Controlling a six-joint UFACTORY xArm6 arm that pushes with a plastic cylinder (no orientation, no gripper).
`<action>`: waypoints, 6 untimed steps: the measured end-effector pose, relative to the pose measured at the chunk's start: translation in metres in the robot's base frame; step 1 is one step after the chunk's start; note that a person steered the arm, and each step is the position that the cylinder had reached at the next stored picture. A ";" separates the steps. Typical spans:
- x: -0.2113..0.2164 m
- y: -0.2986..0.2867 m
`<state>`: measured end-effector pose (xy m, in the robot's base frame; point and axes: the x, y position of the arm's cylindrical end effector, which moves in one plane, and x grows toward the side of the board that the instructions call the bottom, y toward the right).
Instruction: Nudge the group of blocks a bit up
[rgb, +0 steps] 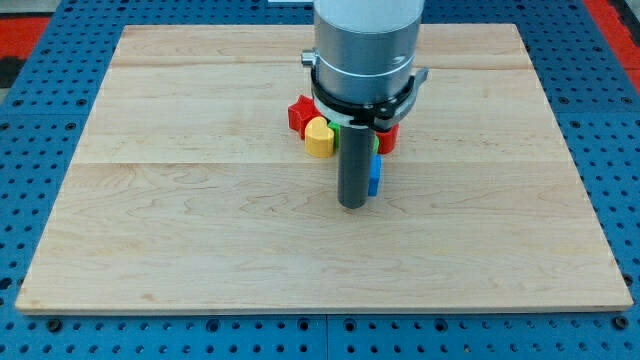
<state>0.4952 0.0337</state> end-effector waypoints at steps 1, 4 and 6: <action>0.000 0.014; 0.000 0.099; -0.009 0.045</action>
